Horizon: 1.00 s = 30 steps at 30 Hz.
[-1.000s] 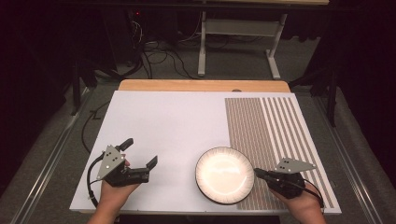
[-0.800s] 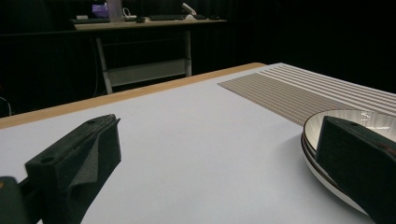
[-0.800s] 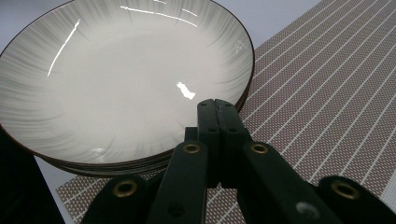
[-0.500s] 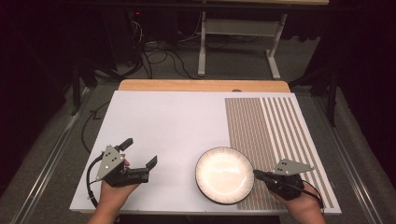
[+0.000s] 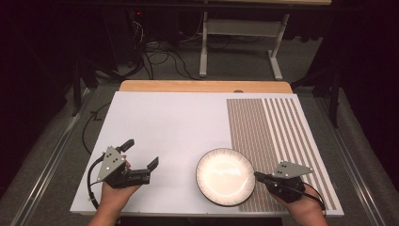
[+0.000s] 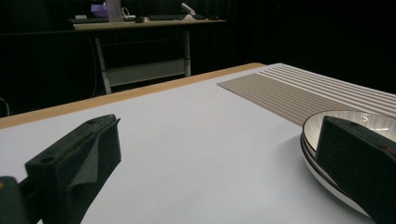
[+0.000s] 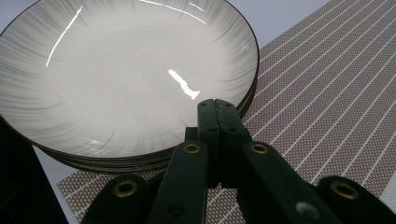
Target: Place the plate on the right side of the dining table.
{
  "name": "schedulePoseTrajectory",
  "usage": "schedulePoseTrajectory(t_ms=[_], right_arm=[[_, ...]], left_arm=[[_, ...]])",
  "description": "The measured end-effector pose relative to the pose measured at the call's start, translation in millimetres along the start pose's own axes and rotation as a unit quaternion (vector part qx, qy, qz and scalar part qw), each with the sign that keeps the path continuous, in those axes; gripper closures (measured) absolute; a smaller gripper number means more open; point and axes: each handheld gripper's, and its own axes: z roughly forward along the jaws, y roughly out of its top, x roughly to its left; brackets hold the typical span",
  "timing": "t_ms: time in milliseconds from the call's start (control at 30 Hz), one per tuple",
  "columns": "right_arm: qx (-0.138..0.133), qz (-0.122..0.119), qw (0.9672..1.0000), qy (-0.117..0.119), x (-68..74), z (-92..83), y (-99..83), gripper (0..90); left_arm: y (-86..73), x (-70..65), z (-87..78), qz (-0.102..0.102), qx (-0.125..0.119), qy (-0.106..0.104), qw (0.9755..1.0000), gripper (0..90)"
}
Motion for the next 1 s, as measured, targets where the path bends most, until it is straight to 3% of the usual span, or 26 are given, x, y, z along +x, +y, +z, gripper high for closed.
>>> schedulePoseTrajectory(t_ms=[533, 900, 1000], right_arm=[[0.005, -0.007, 1.0000, 0.003, 4.8, 3.1, 3.9, 90.0], [0.010, -0.016, 0.9996, 0.020, 15.0, 13.9, 8.9, 90.0], [0.008, -0.005, 0.9996, 0.025, 13.6, 14.4, 8.7, 90.0]], left_arm=[[0.7, -0.1, -1.1, -0.003, -0.010, 0.008, 0.9999, 0.0], [1.5, 0.7, -2.8, -0.006, -0.015, 0.012, 0.9998, 0.0], [1.5, 0.8, -2.1, -0.005, -0.014, 0.010, 0.9998, 0.0]])
